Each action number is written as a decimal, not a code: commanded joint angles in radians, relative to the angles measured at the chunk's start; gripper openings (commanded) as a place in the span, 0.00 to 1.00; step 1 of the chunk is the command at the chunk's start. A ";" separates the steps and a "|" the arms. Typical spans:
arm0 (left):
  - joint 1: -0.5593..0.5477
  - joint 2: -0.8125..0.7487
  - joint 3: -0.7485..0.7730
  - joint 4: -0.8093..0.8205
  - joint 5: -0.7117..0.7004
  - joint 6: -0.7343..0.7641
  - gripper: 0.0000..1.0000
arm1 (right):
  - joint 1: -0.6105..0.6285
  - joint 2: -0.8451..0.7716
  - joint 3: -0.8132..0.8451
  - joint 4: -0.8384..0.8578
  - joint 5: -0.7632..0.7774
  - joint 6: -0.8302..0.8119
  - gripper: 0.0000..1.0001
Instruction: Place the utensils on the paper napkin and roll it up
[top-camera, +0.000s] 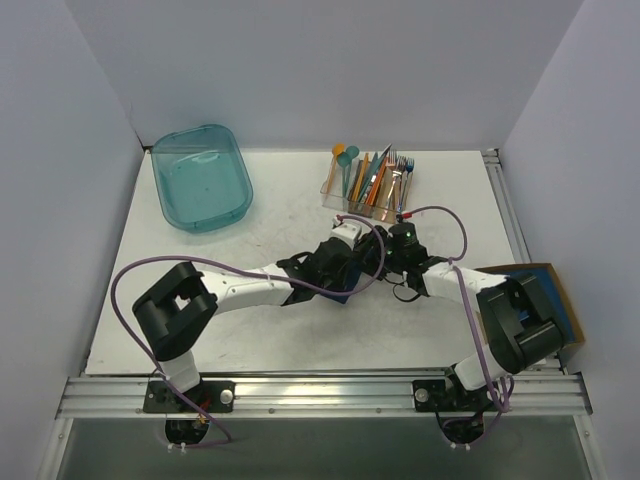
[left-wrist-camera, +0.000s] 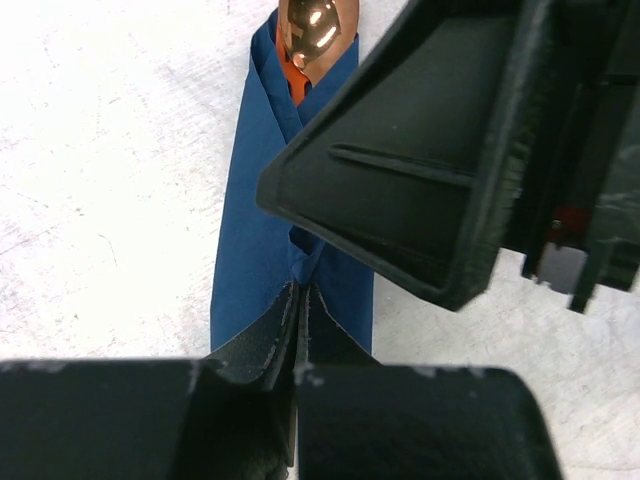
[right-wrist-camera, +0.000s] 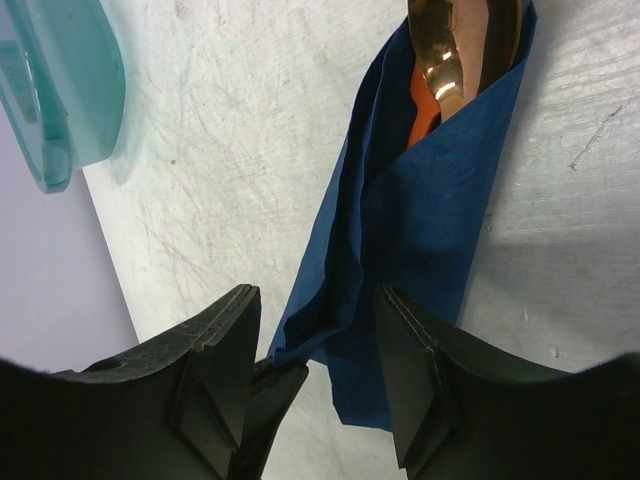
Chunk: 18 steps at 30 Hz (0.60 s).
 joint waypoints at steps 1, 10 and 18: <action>-0.014 0.014 0.048 0.034 -0.015 0.023 0.02 | 0.001 0.026 0.035 0.028 -0.028 0.014 0.49; -0.026 0.024 0.060 0.035 -0.028 0.035 0.02 | 0.011 0.045 0.026 0.067 -0.048 0.034 0.47; -0.032 0.041 0.072 0.034 -0.044 0.049 0.02 | 0.023 0.071 0.017 0.102 -0.079 0.060 0.37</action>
